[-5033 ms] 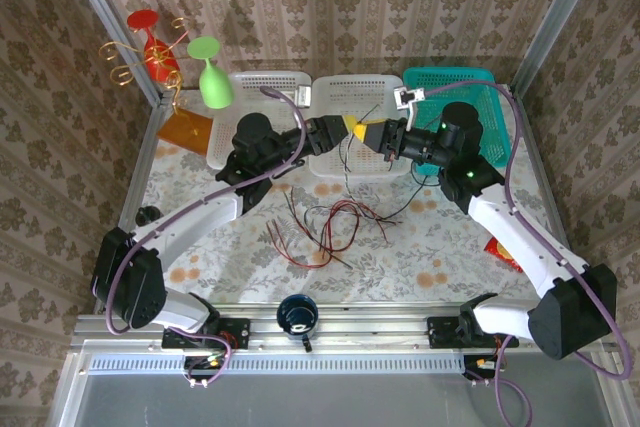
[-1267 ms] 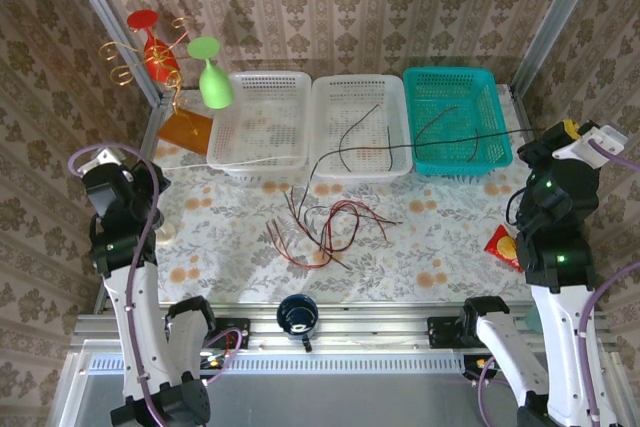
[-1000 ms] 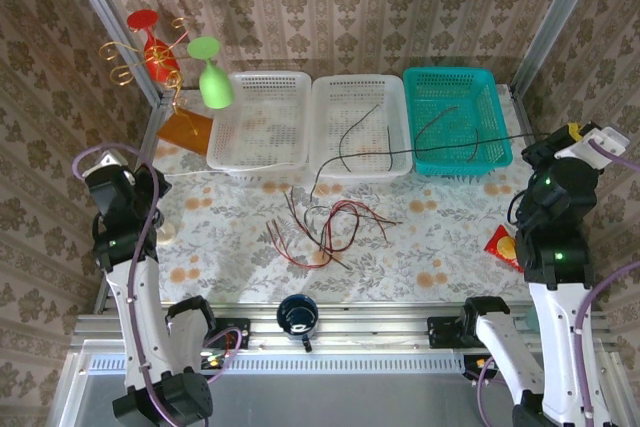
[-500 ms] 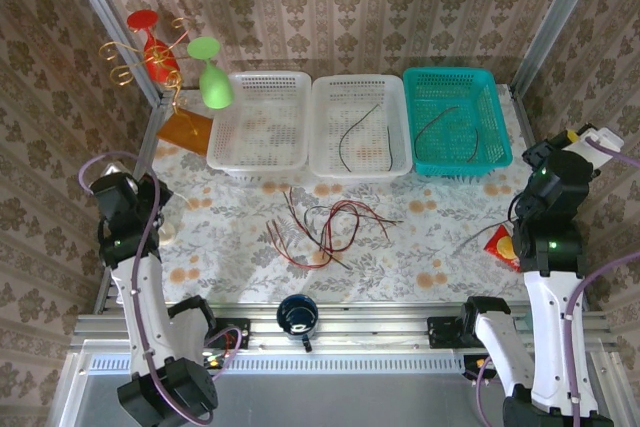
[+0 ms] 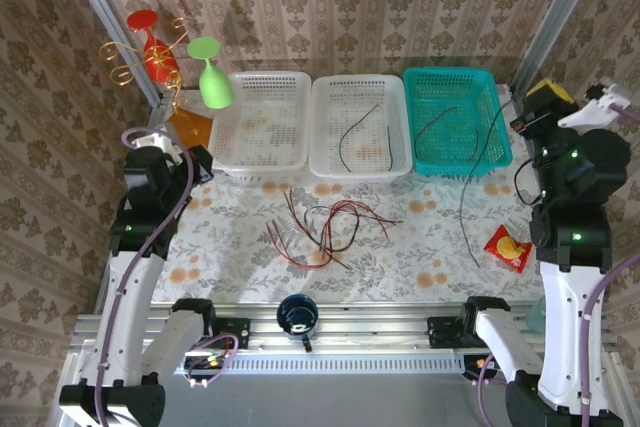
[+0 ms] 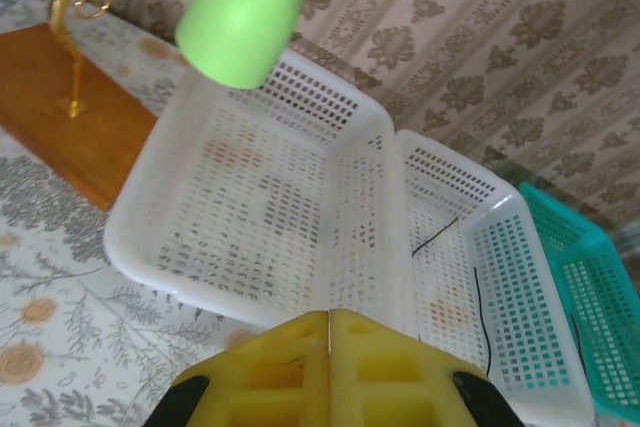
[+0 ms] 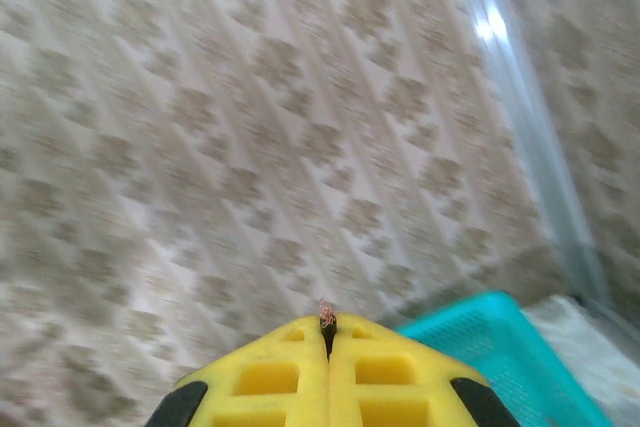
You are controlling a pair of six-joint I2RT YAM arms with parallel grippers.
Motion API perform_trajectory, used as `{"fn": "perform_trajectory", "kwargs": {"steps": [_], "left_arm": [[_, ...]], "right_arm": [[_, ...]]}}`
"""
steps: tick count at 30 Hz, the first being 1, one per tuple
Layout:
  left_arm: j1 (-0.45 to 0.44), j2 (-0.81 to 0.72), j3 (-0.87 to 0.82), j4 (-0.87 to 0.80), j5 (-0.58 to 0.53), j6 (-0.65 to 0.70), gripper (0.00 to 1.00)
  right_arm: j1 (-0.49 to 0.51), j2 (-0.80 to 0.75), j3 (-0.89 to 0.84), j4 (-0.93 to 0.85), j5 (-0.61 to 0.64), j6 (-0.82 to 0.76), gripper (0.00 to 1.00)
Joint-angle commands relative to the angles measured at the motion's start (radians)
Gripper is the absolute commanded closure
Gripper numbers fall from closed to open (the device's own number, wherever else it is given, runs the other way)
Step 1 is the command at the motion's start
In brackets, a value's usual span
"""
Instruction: Untangle the cables
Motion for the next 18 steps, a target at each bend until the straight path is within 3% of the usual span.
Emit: {"fn": "perform_trajectory", "kwargs": {"steps": [1,5,13,18], "left_arm": [[-0.045,0.024,0.002,0.011,-0.058,0.039,1.0],[-0.095,0.018,-0.038,0.032,-0.086,0.026,1.0],[-0.162,-0.004,-0.09,0.038,-0.127,0.0,1.0],[-0.186,-0.021,-0.117,0.044,-0.136,-0.02,1.0]], "right_arm": [[0.019,0.073,0.119,0.102,-0.199,0.117,1.0],[0.097,0.169,0.249,0.193,-0.207,0.15,1.0],[0.325,0.469,0.616,0.243,-0.175,0.054,1.0],[0.382,0.698,0.848,0.231,-0.172,0.007,1.0]]}}
